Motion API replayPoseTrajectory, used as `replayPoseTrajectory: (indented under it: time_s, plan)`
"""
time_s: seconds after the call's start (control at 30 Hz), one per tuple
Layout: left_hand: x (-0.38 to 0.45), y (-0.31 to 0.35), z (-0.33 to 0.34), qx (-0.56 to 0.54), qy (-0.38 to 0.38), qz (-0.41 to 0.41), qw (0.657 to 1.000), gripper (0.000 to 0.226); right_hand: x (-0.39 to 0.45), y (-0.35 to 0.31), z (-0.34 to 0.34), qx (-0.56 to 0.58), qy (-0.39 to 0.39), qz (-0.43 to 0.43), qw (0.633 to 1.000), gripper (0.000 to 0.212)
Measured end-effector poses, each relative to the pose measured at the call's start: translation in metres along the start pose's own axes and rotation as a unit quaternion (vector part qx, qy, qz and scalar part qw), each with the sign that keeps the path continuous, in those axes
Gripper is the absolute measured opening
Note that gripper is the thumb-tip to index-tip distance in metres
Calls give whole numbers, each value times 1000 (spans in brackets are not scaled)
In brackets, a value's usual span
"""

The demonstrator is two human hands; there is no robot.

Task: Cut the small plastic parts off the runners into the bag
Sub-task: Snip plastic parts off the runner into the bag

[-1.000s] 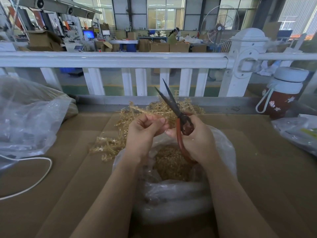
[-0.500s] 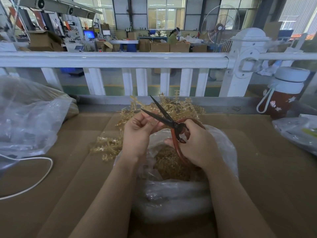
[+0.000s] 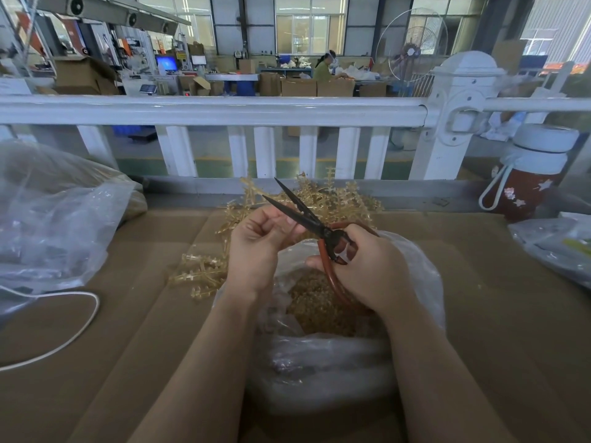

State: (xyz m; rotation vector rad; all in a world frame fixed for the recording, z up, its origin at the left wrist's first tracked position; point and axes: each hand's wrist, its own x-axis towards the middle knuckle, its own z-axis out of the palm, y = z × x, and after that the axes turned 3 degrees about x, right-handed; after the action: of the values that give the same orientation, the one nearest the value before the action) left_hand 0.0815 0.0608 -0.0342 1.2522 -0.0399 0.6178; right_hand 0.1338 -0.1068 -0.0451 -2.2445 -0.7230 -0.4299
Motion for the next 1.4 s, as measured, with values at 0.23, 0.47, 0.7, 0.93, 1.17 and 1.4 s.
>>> replayPoseTrajectory:
  time_s: [0.23,0.47,0.7,0.93,1.17,1.4]
  plan:
    - [1,-1,-2,-9,-6,-5,1000,6,-1,0,0,18,9,-12,1000,55]
    - [1,1,-5,-24,-15,0,1000,12,-2,0,2,39,24,-17,999,47]
    - [-1,2,-3,51,-26,11,998,4,-3,-1,1,6,27,-10,1000,62]
    - [-2,5,-2,54,-22,4,998,12,-3,-2,1,5,24,-7,1000,49]
    - [-3,4,-1,53,-12,26,998,9,-3,0,2,9,18,0,1000,54]
    - [-1,2,-3,44,-13,31,998,4,-2,0,1,18,22,-4,1000,50]
